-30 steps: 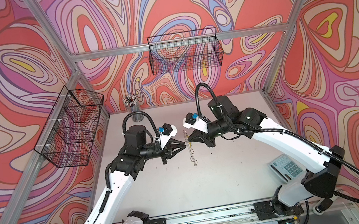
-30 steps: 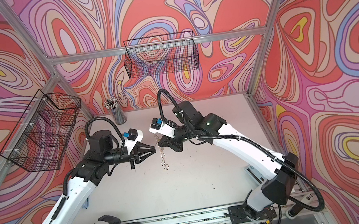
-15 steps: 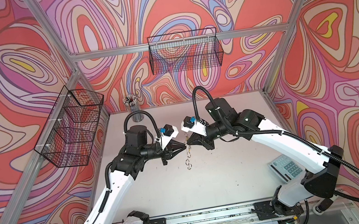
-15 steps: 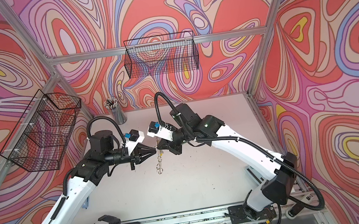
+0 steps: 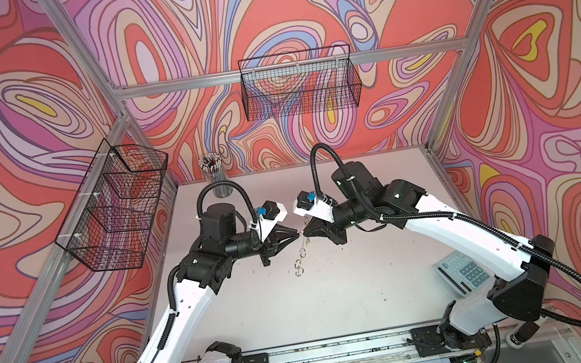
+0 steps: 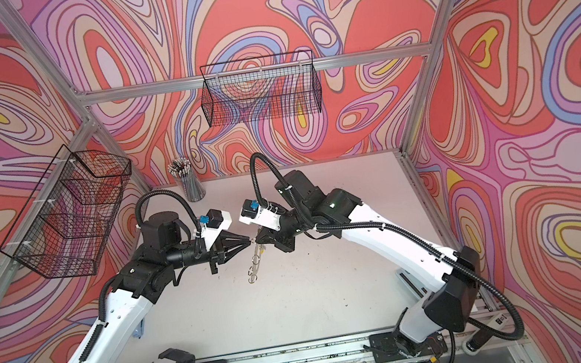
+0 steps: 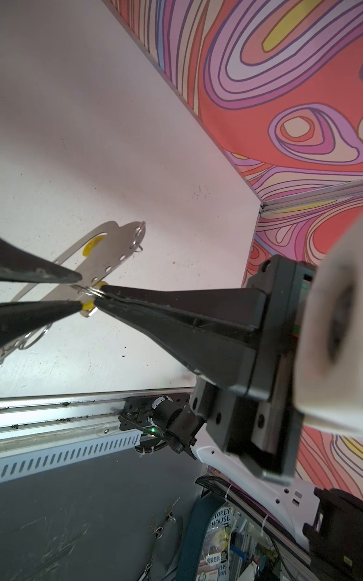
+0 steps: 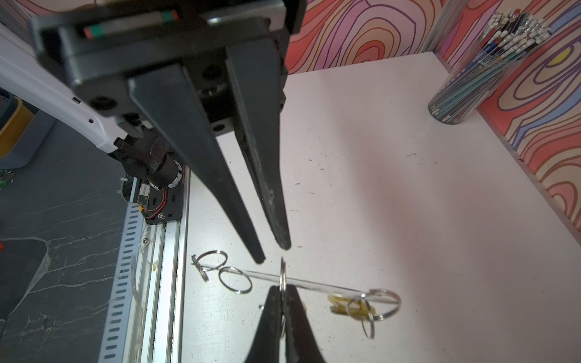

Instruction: Put the keys on the keyring

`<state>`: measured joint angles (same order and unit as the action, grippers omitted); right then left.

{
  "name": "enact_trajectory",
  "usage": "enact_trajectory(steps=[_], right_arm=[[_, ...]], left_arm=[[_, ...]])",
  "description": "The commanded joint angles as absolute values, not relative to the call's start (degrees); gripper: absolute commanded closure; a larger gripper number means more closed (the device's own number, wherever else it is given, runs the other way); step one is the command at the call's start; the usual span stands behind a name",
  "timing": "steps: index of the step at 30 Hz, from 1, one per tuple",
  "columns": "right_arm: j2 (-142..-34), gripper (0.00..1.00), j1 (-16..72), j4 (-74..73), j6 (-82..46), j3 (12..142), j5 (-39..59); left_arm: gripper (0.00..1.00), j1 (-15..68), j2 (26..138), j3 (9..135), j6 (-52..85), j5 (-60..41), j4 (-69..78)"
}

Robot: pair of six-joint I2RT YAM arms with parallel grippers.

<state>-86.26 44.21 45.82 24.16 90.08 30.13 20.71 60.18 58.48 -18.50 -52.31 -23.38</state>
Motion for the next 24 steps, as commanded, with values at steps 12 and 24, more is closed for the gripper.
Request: enact_trajectory(steps=[12, 24], right_arm=[[-85.27, 1.0, 45.52, 45.59, 25.07, 91.05, 32.56], [-84.92, 1.0, 45.6, 45.51, 25.75, 90.35, 33.62]], left_arm=[[0.91, 21.1, 61.16, 59.87, -19.85, -55.44, -24.49], [0.91, 21.25, 60.39, 59.02, -21.37, -59.84, -23.87]])
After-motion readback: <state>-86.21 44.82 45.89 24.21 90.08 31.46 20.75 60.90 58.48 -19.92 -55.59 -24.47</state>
